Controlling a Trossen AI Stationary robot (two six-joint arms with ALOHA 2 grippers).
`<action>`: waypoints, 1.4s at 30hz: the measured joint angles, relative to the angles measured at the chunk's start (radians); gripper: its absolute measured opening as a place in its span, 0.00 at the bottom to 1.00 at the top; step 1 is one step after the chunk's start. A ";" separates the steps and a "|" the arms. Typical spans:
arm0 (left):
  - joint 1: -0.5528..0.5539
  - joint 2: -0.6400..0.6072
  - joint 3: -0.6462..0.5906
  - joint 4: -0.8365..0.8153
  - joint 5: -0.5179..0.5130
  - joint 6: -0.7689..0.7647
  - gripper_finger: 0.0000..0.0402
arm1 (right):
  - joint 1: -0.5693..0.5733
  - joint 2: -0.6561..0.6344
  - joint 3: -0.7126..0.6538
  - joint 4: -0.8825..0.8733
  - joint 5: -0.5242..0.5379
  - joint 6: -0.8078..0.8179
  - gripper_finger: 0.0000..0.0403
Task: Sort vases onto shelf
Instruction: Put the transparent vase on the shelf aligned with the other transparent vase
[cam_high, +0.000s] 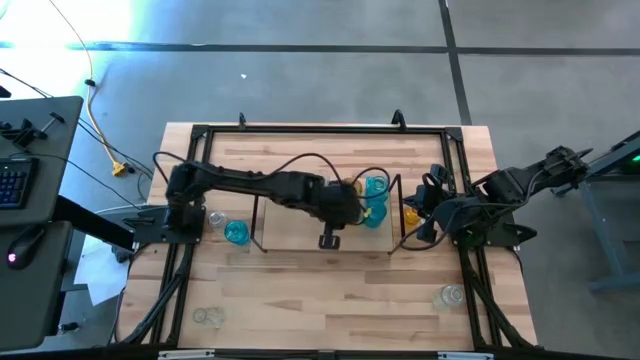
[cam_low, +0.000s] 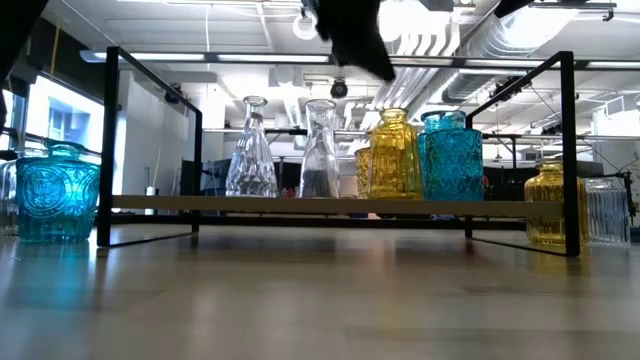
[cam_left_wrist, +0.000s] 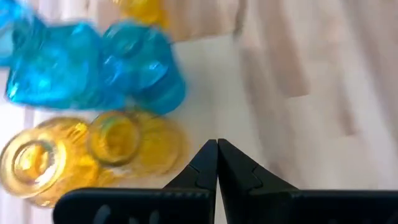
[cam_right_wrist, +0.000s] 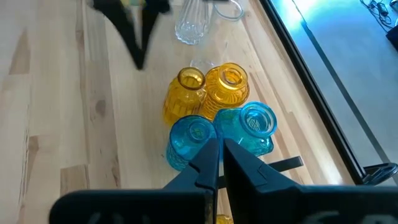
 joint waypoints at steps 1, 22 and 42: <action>-0.006 -0.016 -0.005 0.012 0.014 0.000 0.00 | 0.000 0.000 0.000 0.000 -0.001 0.000 0.02; -0.069 -0.715 -0.758 0.656 0.038 -0.114 0.00 | 0.048 0.000 0.000 0.002 -0.076 0.117 0.02; -0.032 -1.134 -1.334 1.152 -0.069 -0.105 0.00 | 0.435 0.277 0.000 -0.117 -0.499 1.203 0.16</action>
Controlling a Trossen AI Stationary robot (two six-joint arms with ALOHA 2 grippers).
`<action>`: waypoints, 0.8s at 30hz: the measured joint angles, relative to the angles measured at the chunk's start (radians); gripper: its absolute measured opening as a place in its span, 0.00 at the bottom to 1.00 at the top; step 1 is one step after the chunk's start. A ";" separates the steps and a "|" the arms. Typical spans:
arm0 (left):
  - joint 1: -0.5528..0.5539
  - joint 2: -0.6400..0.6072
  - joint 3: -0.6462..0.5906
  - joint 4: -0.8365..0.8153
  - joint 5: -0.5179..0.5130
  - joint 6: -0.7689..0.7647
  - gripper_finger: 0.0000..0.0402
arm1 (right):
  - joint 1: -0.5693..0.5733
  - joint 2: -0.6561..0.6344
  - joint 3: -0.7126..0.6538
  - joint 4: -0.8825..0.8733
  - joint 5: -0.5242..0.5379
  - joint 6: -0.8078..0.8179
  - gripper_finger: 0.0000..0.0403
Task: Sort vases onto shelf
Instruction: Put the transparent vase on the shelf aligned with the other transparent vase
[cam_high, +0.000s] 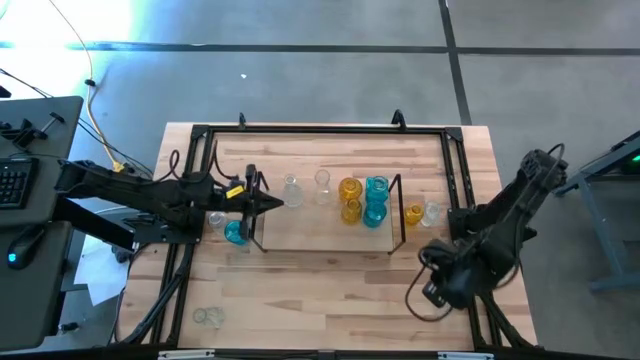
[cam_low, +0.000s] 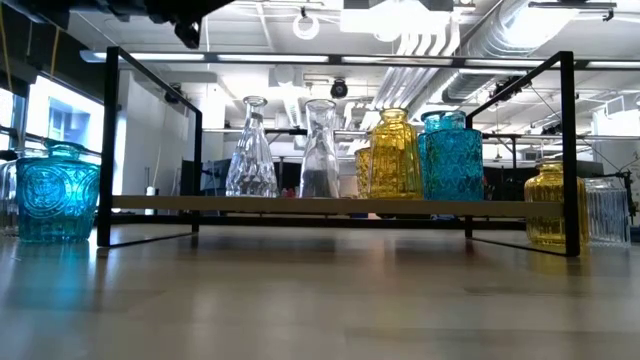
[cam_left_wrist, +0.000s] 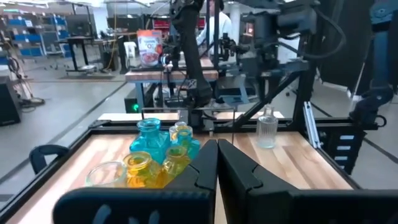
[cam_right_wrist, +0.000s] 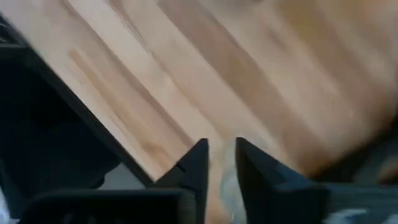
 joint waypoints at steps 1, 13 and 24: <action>0.002 0.000 -0.009 0.009 0.001 0.000 0.00 | 0.018 0.013 0.000 -0.008 -0.023 0.062 0.20; 0.008 0.006 -0.013 -0.001 0.005 0.020 0.00 | 0.158 0.103 0.000 -0.065 -0.184 0.500 0.63; 0.008 0.006 -0.013 0.001 0.005 0.060 0.00 | 0.200 0.157 -0.005 -0.051 -0.133 0.601 0.59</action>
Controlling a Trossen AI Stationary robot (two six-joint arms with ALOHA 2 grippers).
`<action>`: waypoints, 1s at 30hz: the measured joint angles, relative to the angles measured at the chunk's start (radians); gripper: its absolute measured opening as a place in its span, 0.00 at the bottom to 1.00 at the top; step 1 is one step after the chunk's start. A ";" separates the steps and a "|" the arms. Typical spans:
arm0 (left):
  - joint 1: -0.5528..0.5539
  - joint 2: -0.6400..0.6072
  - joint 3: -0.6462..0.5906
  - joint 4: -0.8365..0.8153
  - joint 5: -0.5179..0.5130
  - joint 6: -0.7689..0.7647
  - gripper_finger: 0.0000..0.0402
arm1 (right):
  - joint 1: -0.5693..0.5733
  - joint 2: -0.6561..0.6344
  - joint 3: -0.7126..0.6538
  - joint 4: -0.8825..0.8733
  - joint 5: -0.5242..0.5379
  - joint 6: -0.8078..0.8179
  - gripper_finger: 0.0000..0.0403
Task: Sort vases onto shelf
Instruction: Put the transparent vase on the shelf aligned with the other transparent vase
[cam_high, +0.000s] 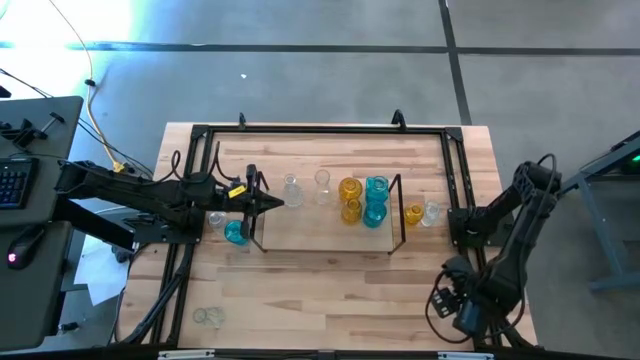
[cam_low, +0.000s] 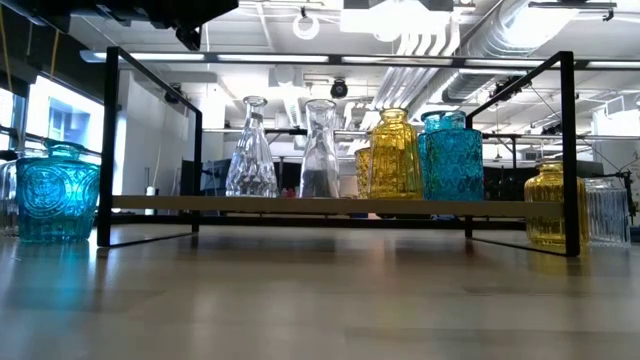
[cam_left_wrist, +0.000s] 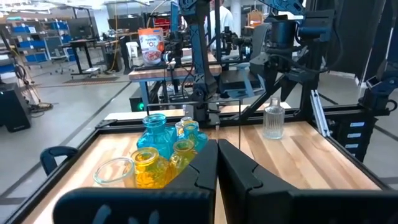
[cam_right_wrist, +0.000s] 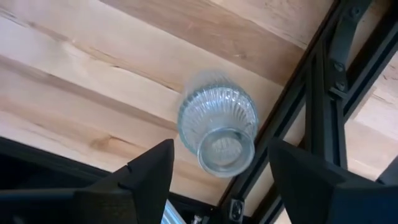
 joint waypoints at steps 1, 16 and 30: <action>0.000 0.000 0.000 0.000 0.000 0.001 0.00 | 0.000 0.006 0.000 0.001 0.001 -0.001 0.58; 0.000 0.000 0.000 0.000 0.000 0.002 0.00 | -0.004 0.051 0.000 0.033 0.000 -0.028 0.26; 0.006 -0.004 0.000 -0.002 -0.025 0.002 0.00 | -0.256 0.059 0.200 0.026 0.009 -0.593 0.24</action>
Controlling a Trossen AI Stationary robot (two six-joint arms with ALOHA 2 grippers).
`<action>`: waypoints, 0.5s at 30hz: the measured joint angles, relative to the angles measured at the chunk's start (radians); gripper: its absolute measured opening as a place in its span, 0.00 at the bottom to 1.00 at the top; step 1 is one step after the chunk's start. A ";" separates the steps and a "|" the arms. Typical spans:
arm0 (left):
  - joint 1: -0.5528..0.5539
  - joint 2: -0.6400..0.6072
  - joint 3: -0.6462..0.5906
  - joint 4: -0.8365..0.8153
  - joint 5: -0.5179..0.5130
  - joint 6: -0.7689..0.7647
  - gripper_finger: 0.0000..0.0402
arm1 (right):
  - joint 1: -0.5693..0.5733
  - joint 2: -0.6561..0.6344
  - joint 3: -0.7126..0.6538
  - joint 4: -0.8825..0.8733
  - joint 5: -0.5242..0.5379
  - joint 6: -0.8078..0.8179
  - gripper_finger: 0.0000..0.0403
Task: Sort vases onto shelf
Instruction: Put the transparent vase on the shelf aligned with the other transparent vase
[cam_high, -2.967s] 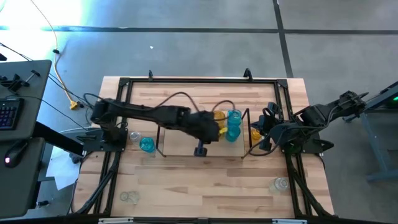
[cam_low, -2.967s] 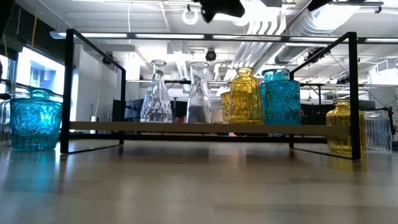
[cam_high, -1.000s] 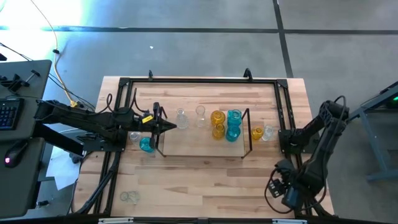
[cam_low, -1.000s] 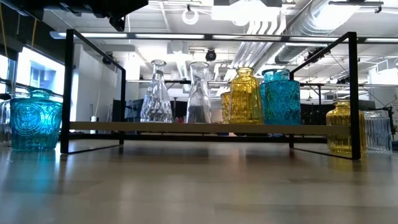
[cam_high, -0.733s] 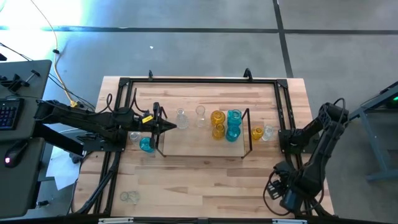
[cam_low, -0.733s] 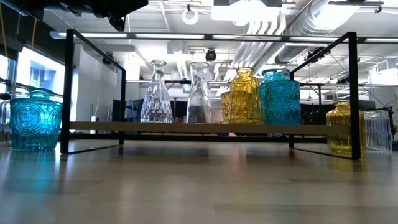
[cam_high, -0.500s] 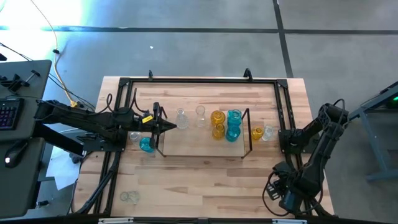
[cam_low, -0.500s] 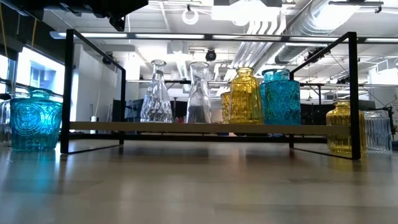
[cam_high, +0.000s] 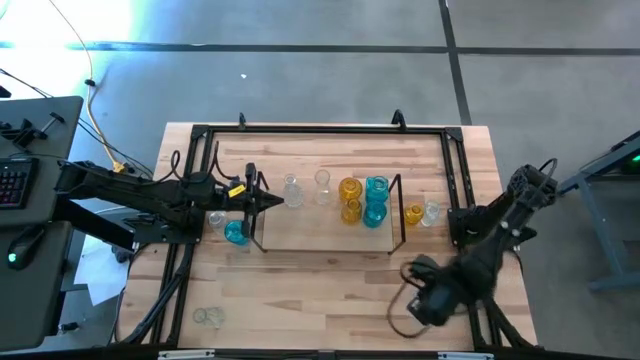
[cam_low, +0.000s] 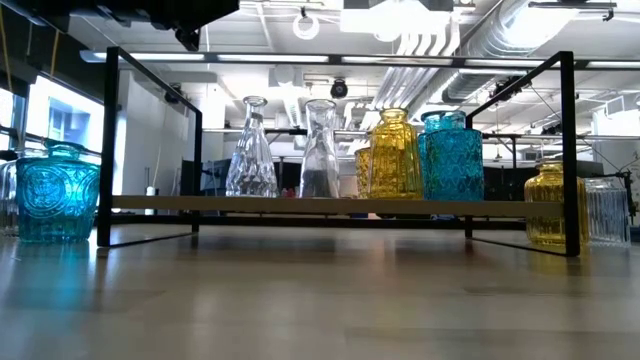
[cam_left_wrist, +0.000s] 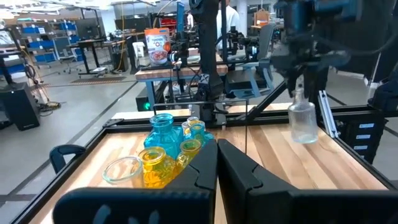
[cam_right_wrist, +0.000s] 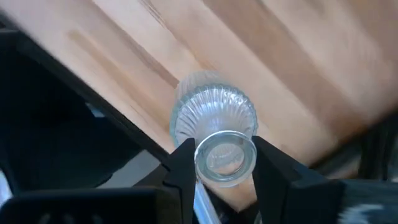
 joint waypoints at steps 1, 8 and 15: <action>0.003 0.000 0.000 -0.003 0.000 0.000 0.00 | -0.030 0.009 0.027 -0.009 0.011 -0.072 0.24; 0.026 0.000 0.000 -0.016 -0.001 -0.007 0.00 | -0.231 0.118 0.293 -0.048 0.052 -0.568 0.23; 0.032 0.000 0.000 -0.021 -0.001 -0.010 0.00 | -0.426 0.365 0.667 -0.292 0.083 -1.017 0.23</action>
